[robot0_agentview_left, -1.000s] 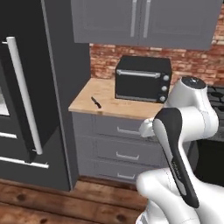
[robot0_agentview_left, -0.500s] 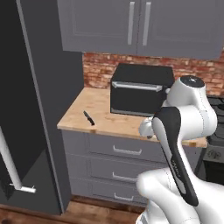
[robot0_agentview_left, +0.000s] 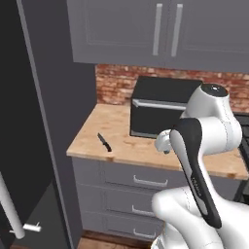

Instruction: Retrieve the butter from the fridge and place it on a plate on the dining table. Then retrieve the butter knife by the fridge and place it near the plate.

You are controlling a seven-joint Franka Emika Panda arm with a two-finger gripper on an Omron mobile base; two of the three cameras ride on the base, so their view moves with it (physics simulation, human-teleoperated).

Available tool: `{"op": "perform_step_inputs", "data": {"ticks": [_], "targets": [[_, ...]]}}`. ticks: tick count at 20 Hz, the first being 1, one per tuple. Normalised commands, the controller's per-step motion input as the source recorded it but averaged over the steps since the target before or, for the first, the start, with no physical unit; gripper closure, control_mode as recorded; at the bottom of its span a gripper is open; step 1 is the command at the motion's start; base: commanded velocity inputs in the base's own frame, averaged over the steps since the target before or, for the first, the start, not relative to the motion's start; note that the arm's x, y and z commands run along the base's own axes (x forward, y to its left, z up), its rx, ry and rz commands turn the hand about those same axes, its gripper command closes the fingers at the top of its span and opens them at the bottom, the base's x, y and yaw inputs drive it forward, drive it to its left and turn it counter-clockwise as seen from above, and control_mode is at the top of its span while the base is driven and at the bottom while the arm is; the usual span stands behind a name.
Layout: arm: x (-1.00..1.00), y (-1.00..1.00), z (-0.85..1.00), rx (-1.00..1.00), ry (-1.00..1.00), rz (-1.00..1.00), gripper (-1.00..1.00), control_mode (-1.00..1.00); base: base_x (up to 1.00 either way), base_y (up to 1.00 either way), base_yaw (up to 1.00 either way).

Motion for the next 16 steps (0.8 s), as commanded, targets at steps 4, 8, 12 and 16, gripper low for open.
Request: {"op": "perform_step_inputs", "data": {"ticks": [4, 8, 12, 16], "targets": [[0.0, 0.0, 0.0, 0.0, 0.0, 0.0, -1.0, 1.0, 0.36, 0.41, 0.0], [0.0, 0.0, 0.0, 0.0, 0.0, 0.0, -1.0, 1.0, 0.48, 0.05, 0.05], [0.0, 0.0, 0.0, 0.0, 0.0, 0.0, -1.0, 1.0, 0.56, -0.21, 0.13], [0.0, 0.0, 0.0, 0.0, 0.0, 0.0, -1.0, 1.0, 0.39, -0.05, 0.02]]}}
